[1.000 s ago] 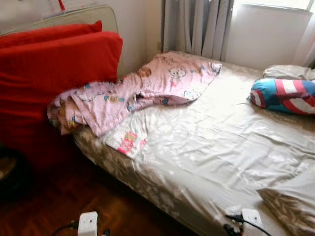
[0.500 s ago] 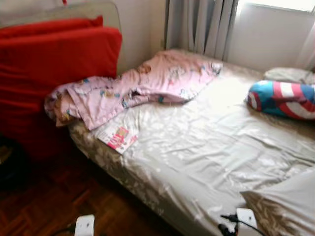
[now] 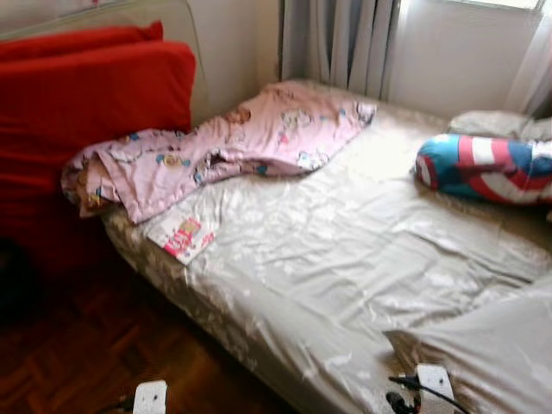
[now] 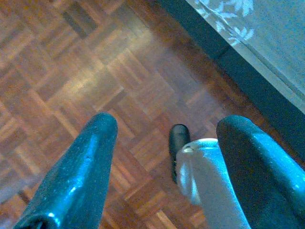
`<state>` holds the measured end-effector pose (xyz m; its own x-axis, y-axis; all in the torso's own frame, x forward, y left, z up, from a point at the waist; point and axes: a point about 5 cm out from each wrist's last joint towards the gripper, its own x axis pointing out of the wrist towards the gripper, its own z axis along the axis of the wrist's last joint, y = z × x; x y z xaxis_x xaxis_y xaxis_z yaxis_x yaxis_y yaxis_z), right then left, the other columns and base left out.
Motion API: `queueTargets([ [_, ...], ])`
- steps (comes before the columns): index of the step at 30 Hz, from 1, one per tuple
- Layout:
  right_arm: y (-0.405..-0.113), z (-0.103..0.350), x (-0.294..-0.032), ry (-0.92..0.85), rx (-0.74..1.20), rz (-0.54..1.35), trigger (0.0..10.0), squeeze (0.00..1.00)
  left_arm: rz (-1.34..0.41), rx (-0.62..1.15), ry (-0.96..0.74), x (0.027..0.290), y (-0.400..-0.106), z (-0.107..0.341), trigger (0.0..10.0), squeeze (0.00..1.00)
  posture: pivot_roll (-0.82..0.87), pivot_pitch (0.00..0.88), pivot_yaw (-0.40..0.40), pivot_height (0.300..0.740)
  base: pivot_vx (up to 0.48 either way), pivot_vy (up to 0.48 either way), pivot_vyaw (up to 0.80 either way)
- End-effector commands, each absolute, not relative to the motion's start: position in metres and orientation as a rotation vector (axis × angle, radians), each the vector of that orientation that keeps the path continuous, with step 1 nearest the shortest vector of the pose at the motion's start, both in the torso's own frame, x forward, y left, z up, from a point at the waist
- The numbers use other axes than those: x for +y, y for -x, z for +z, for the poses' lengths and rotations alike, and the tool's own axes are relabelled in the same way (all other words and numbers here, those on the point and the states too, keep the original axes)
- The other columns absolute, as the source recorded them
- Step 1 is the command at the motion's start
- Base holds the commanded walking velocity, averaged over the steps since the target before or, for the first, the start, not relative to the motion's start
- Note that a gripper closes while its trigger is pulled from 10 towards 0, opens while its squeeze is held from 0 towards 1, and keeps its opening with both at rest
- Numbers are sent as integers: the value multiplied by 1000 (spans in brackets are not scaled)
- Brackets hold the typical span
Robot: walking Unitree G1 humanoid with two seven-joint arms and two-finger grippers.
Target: Clean up the room
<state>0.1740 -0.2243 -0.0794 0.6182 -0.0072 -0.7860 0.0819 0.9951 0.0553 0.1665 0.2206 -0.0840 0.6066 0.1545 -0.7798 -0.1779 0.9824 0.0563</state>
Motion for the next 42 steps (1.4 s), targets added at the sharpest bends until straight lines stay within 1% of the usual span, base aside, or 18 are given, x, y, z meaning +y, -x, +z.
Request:
queueTargets([
  [1,-172,-81,-222,-88,921,-46,10000,0,193,906,17,225,-166,-84,10000,0,-52,0,3,740,0,0,-738],
  [17,-173,-80,-224,-87,920,-50,10000,0,196,941,12,228,-155,-88,10000,0,-54,0,-1,740,0,0,-715],
  [21,-173,-80,-224,-92,919,-54,10000,0,193,943,4,227,-153,-88,10000,0,-56,0,1,740,0,-480,-712],
  [25,-174,-80,-224,-94,921,-55,10000,0,203,945,17,227,-152,-89,10000,0,-56,0,3,740,0,-68,-711],
  [30,-175,-80,-223,-98,917,-59,10000,0,197,925,16,222,-161,-87,10000,0,-54,0,6,740,0,0,-710],
  [42,-175,-80,-221,-108,915,-63,10000,0,188,898,12,221,-169,-83,10000,0,-55,0,15,740,0,0,-710],
])
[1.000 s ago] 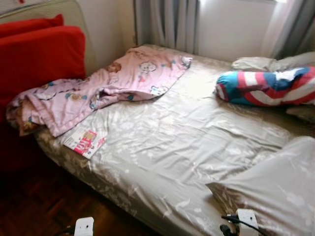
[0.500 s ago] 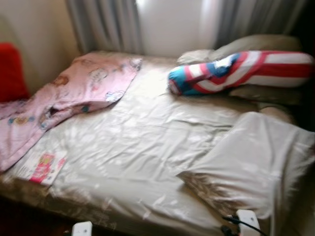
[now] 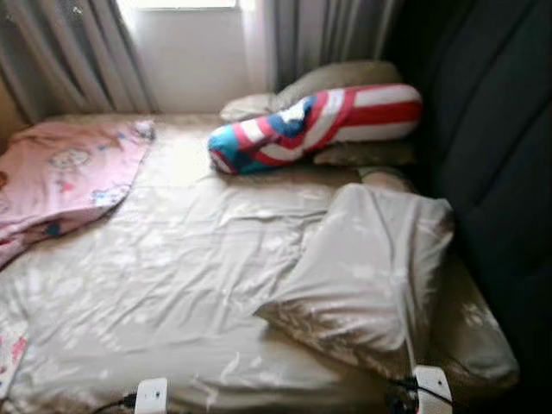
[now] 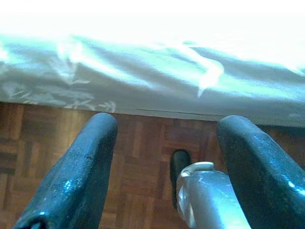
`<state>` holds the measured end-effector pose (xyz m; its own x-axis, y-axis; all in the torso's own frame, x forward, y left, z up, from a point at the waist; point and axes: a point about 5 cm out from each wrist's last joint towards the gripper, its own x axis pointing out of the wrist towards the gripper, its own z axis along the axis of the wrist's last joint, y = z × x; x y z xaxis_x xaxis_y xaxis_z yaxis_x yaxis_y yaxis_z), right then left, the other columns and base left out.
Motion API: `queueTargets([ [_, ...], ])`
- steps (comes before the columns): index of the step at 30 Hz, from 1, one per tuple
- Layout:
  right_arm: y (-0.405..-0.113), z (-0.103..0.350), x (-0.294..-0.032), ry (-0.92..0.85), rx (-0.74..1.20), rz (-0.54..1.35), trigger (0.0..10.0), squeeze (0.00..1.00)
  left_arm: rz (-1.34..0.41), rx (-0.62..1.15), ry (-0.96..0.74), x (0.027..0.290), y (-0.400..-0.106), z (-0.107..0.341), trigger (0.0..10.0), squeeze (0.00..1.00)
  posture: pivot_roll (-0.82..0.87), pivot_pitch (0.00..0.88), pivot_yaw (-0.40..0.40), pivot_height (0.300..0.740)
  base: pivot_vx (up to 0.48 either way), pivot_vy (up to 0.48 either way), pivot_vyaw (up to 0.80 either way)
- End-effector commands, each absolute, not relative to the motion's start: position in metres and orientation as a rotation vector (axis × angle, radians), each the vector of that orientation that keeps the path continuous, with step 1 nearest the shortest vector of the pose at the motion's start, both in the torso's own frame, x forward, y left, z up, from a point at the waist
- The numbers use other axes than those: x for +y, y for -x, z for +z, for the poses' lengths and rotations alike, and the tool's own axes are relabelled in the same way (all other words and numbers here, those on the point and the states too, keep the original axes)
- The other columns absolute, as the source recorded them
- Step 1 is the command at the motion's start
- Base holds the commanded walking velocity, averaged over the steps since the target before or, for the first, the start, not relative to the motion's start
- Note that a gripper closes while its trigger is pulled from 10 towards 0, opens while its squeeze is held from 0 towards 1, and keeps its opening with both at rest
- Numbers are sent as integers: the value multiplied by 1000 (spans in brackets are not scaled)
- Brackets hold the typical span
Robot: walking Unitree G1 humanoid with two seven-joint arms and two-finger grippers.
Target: Clean up the room
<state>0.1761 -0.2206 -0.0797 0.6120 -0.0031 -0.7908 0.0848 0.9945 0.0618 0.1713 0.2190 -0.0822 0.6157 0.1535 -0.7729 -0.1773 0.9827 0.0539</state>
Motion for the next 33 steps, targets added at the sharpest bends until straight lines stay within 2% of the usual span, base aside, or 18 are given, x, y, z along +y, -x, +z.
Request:
queueTargets([
  [1,-175,-80,-221,-109,915,-63,10000,0,187,895,12,221,-170,-83,10000,0,-55,0,15,740,0,0,-712],
  [12,-175,-80,-222,-119,907,-73,10000,0,197,901,22,223,-167,-84,10000,0,-54,0,10,740,0,-87,-709],
  [33,-176,-79,-223,-114,891,-72,10000,0,200,890,47,219,-168,-84,10000,0,-61,0,5,740,0,0,0],
])
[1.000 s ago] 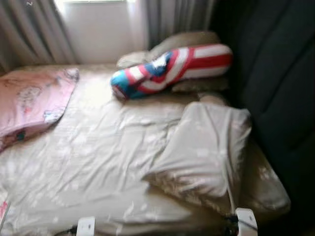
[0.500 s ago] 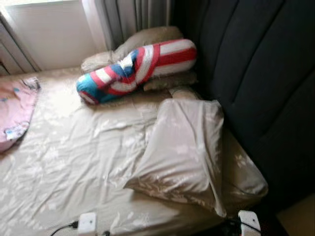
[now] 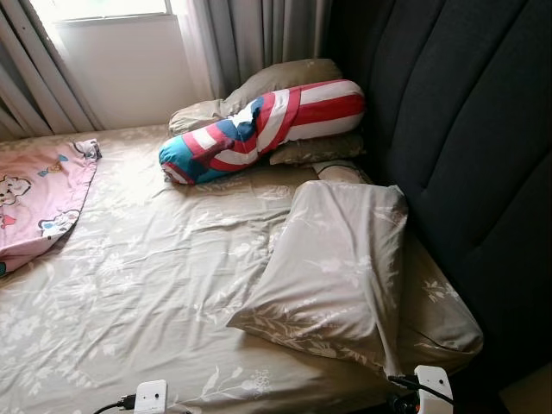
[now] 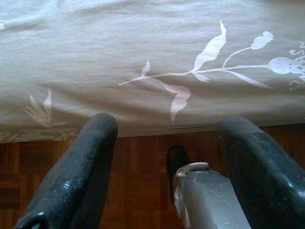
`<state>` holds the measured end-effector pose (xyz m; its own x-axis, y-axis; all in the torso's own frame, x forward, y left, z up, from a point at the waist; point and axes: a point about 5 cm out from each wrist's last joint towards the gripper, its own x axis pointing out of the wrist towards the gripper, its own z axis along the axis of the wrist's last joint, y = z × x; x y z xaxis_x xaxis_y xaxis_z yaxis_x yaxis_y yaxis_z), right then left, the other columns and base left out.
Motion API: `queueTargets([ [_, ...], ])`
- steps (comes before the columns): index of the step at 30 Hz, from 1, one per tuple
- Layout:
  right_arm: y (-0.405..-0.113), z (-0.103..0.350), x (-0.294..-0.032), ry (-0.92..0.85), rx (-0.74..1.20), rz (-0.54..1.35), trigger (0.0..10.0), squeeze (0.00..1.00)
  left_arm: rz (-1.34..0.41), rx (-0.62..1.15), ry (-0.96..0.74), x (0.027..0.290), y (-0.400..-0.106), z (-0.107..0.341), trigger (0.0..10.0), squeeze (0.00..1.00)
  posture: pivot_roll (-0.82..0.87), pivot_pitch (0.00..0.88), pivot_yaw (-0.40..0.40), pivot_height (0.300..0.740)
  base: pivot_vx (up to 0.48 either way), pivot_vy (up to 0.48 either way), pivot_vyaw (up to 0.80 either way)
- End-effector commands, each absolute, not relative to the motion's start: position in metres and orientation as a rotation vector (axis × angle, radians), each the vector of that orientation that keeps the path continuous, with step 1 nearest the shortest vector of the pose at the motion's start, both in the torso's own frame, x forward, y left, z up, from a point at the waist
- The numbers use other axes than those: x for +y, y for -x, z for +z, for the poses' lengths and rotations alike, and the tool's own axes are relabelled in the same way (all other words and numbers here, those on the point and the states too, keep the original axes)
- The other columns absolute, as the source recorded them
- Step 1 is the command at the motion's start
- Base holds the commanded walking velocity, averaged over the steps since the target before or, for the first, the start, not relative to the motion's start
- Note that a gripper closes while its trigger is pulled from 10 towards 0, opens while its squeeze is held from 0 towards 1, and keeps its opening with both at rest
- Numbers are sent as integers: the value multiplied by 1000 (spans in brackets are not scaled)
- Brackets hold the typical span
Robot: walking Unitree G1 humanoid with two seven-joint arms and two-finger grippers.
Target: Clean up the room
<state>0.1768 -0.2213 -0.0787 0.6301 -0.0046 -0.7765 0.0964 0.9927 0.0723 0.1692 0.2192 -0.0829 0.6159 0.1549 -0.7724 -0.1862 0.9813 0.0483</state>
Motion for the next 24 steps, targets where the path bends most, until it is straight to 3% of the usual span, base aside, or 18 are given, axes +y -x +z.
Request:
queueTargets([
  [1,-176,-79,-223,-114,891,-71,10000,0,200,890,47,219,-168,-84,10000,0,-61,0,5,740,0,0,0],
  [4,-175,-79,-223,-113,892,-72,10000,0,200,891,46,219,-168,-84,10000,0,-60,0,5,740,0,0,0],
  [18,-175,-79,-224,-108,888,-79,10000,0,203,910,46,220,-162,-86,10000,0,-59,0,3,740,287,0,0],
  [24,-177,-78,-224,-115,860,-86,10000,0,205,887,43,222,-168,-83,10000,0,-63,0,8,740,0,0,0],
])
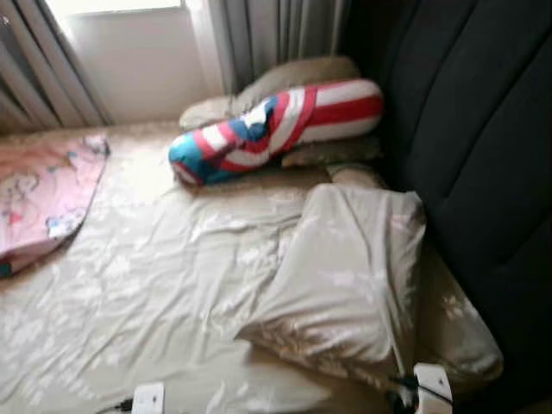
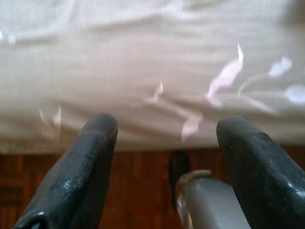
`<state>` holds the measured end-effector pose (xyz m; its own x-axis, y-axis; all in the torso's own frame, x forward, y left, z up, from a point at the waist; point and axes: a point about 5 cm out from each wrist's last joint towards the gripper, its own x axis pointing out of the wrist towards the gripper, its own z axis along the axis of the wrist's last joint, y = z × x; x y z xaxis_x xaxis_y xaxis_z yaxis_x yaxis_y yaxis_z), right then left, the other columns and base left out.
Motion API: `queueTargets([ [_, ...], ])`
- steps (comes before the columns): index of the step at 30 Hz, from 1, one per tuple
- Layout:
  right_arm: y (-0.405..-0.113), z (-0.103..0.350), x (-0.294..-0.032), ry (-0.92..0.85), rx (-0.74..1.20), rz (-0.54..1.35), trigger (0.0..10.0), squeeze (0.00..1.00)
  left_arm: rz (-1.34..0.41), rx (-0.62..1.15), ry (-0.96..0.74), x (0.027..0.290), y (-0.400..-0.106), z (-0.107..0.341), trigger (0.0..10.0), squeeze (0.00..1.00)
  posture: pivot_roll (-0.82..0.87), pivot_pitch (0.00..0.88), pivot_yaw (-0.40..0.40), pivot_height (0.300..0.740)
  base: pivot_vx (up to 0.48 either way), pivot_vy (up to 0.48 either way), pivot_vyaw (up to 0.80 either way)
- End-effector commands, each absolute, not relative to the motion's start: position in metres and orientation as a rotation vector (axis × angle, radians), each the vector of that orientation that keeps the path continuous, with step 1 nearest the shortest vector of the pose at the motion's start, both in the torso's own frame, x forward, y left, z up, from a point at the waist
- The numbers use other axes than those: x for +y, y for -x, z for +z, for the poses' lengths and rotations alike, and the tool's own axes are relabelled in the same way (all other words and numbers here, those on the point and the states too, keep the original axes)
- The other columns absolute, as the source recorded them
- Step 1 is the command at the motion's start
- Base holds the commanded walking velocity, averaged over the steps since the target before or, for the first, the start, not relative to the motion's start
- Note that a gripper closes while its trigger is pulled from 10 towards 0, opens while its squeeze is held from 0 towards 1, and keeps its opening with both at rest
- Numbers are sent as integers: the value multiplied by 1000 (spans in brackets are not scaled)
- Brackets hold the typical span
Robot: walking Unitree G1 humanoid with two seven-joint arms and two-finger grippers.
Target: Clean up the room
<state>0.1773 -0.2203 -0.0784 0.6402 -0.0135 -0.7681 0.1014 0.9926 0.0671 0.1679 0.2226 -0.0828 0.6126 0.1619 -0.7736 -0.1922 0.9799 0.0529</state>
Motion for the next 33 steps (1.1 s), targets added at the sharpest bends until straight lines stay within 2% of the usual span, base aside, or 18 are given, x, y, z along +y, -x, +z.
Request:
queueTargets([
  [1,-178,-77,-224,-116,850,-87,10000,0,210,877,46,223,-171,-81,10000,0,-63,0,8,740,0,0,0],
  [5,-181,-75,-222,-125,820,-93,10000,0,230,829,64,227,-181,-75,10000,0,-71,0,13,740,0,0,0],
  [10,-185,-71,-221,-158,749,-109,10000,0,253,688,92,234,-209,-56,10000,0,-76,0,21,740,0,0,0],
  [12,-187,-69,-221,-191,701,-123,10000,0,236,542,92,234,-236,-35,10000,0,-75,0,23,740,0,0,0],
  [14,-198,-63,-218,-191,661,-118,10000,0,220,482,82,233,-247,-26,10000,0,-74,0,22,740,0,0,0],
  [15,-242,-39,-202,-174,537,-91,10000,0,205,423,76,232,-256,-17,10000,0,-73,0,23,740,0,0,0],
  [17,-265,-19,-195,-167,424,-89,10000,0,187,347,69,230,-265,-5,10000,0,-76,0,23,740,0,0,0],
  [23,-277,2,-198,-150,257,-103,10000,0,98,204,19,216,-269,8,10000,0,-98,0,29,740,0,0,0],
  [33,-281,16,-191,-87,142,-46,10000,0,45,94,-3,203,-264,19,10000,0,-110,0,27,740,0,0,0],
])
